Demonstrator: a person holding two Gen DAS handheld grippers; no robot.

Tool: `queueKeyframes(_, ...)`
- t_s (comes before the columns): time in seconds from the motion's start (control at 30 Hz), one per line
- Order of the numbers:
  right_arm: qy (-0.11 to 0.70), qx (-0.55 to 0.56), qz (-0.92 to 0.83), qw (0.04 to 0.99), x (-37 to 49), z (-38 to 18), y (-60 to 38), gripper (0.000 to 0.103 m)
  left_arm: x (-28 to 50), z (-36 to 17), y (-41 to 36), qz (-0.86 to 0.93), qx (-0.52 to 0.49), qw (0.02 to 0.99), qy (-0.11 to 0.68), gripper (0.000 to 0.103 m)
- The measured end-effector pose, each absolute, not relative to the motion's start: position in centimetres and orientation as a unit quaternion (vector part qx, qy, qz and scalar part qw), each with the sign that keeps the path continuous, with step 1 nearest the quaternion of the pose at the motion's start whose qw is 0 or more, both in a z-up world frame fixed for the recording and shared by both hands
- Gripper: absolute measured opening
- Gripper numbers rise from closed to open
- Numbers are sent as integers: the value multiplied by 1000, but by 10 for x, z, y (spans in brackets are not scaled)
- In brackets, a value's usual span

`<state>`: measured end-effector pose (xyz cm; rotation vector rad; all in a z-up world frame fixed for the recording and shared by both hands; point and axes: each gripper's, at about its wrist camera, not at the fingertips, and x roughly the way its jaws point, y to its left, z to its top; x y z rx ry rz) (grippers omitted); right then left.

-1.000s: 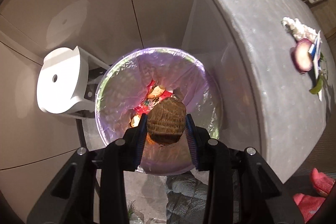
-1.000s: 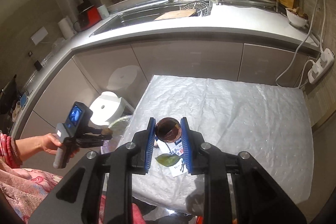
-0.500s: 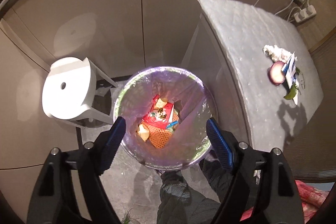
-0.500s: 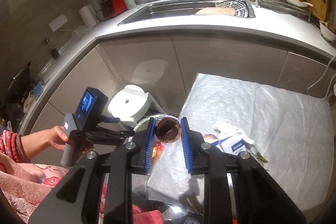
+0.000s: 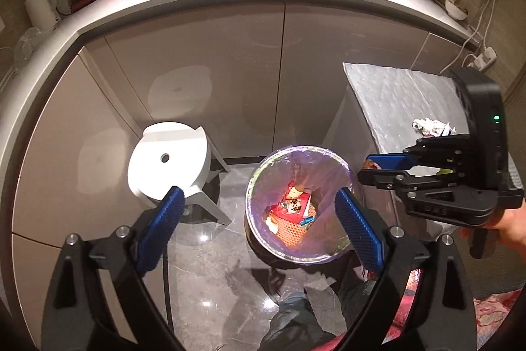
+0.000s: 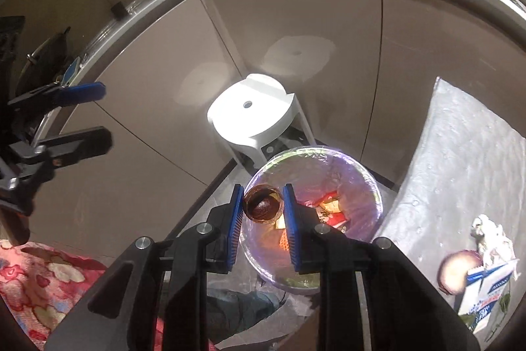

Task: Collect trash
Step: 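Carry the chocolate cup over the bin and open the right tool, then move both tools back over the mat toward the alcohol wipes packet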

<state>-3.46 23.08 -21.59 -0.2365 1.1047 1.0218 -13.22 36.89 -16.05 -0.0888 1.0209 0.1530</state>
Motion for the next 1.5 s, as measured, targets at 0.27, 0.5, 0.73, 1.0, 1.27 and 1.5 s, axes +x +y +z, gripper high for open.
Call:
queueKeyframes(0.27,504,-99,448,732,-33,-213,212,57,-136,-160,357,72,-35,868,489,89)
queueKeyframes(0.5,489,-38,347,799,-12,-164,86,58,-101,-157,283,-9,-10,877,481,89)
queueKeyframes(0.73,488,-5,232,841,-15,-149,-46,59,-53,-167,176,-120,30,874,470,89)
queueKeyframes(1.0,495,43,160,853,-26,-156,-143,59,9,-203,94,-183,85,852,484,89)
queueKeyframes(1.27,497,57,124,857,-35,-157,-188,59,57,-235,66,-213,98,827,511,80)
queueKeyframes(1.5,500,70,117,855,-32,-163,-197,59,72,-252,60,-233,99,807,533,55)
